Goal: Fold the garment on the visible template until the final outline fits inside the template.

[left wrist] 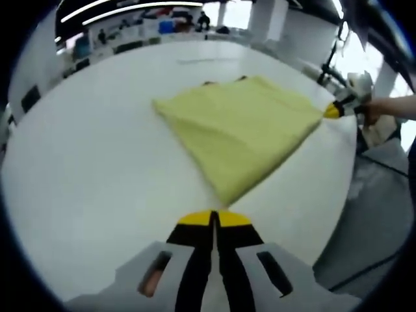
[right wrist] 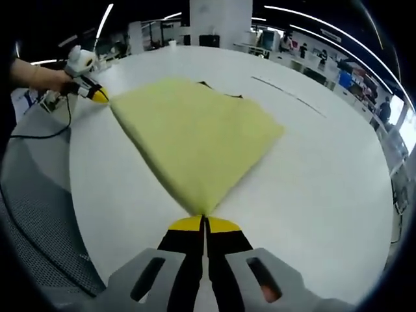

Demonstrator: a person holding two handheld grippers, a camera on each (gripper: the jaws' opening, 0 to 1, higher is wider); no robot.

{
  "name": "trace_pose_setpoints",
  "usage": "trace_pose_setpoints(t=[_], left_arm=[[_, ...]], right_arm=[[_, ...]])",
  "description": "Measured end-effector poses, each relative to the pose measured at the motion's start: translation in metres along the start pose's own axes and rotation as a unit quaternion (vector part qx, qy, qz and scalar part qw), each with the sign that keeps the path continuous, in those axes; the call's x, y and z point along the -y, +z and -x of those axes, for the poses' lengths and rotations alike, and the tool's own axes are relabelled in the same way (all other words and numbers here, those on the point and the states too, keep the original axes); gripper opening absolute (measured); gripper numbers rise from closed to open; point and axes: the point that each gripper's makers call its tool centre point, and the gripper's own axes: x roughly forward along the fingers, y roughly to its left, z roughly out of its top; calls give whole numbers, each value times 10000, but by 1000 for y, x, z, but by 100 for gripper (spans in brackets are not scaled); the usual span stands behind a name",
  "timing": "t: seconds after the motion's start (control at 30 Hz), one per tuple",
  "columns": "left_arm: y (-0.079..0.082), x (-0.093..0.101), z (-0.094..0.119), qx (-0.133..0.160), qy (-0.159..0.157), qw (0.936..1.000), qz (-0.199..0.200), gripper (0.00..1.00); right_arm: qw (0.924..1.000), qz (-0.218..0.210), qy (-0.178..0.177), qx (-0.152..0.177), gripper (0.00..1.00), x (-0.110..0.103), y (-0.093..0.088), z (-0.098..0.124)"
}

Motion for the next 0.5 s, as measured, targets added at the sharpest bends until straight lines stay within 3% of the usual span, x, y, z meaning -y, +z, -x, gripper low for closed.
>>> trace_pose_setpoints(t=[0.27, 0.33, 0.5], left_arm=[[4, 5, -4, 7, 31, 10000, 48, 1], [4, 4, -4, 1, 40, 10000, 55, 0], [3, 6, 0, -57, 107, 9999, 59, 0]], right_arm=[[9999, -104, -43, 47, 1, 1, -1, 3], [9998, -88, -126, -97, 1, 3, -10, 5], [9991, -335, -270, 24, 1, 8, -13, 15]])
